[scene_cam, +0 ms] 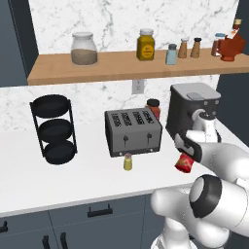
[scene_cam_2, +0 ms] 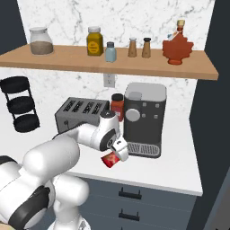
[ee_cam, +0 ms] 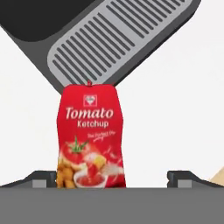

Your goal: Put the shaker and condiment bottle from the counter next to their counterparts in the cabinet.

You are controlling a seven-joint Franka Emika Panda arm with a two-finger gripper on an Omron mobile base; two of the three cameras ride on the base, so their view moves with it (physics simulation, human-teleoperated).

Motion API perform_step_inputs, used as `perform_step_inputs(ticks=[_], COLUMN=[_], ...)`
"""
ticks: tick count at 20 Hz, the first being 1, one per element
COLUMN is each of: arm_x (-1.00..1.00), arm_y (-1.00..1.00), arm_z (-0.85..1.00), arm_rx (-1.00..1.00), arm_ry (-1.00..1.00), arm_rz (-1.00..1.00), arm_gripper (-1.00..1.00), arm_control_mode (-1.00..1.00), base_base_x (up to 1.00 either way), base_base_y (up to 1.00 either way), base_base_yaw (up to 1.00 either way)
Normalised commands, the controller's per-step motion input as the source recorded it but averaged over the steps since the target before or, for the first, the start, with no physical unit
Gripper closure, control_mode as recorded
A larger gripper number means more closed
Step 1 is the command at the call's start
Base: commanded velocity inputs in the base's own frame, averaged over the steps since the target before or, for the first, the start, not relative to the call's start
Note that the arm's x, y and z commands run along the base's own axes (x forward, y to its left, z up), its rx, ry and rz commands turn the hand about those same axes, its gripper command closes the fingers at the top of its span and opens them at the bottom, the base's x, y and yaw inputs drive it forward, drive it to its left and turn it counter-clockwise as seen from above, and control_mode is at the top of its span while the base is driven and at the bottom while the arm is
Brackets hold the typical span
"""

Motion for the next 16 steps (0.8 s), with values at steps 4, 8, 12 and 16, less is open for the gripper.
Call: perform_step_inputs(ticks=[4, 8, 12, 16], arm_x=[0.13, 0.16, 0.14, 0.14], arm_y=[0.0, 0.0, 0.0, 0.0], arm_z=[-0.12, -0.14, -0.18, -0.23], arm_rx=[0.0, 0.0, 0.0, 0.0], arm_ry=[0.0, 0.0, 0.0, 0.0], arm_rz=[-0.02, 0.0, 0.0, 0.0], arm_gripper=[-1.0, -1.0, -1.0, -1.0], arm_control_mode=[-1.0, -1.0, -1.0, -1.0], base_base_x=[0.0, 0.0, 0.0, 0.0], base_base_y=[0.0, 0.0, 0.0, 0.0], base_base_yaw=[0.0, 0.0, 0.0, 0.0])
